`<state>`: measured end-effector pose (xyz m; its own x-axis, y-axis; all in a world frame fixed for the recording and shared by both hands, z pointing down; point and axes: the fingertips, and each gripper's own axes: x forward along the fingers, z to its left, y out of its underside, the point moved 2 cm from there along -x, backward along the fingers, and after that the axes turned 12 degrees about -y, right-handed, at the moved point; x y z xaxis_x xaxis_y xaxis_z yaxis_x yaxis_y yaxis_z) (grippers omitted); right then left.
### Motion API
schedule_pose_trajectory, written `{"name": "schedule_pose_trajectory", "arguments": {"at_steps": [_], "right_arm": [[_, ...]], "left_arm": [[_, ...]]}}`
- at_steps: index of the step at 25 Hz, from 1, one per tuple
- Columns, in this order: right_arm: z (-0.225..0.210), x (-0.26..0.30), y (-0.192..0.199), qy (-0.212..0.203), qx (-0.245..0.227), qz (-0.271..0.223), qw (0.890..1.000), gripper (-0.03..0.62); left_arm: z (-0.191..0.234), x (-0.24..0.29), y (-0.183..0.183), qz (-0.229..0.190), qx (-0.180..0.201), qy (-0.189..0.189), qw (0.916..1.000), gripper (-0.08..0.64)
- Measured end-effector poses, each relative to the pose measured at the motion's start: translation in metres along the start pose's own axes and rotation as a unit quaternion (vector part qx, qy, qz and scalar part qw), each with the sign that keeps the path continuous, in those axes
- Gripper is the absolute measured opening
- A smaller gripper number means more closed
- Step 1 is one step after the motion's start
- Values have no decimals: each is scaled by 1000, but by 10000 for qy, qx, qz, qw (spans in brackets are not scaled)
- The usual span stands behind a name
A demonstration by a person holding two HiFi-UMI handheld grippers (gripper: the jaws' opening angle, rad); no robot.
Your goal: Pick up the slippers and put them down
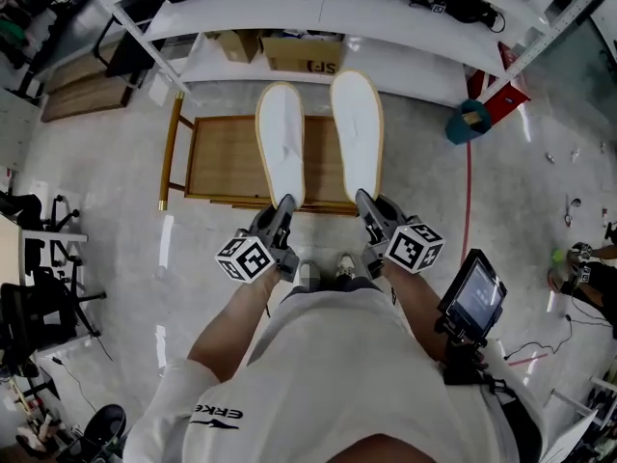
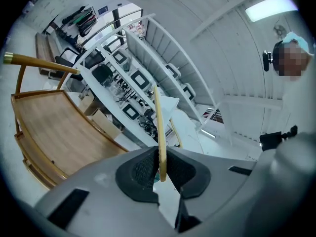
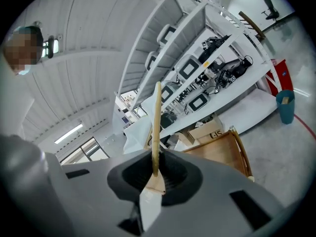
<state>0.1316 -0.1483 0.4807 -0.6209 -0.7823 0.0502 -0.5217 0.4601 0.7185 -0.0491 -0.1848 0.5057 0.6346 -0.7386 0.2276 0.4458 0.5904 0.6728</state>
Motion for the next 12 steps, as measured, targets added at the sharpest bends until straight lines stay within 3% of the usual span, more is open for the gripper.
{"name": "schedule_pose_trajectory", "arguments": {"at_steps": [12], "right_arm": [[32,-15,-15,-140,-187,-158,9996,32]], "left_arm": [[-33,-16,-18,-282,40,334,9990,32]]}}
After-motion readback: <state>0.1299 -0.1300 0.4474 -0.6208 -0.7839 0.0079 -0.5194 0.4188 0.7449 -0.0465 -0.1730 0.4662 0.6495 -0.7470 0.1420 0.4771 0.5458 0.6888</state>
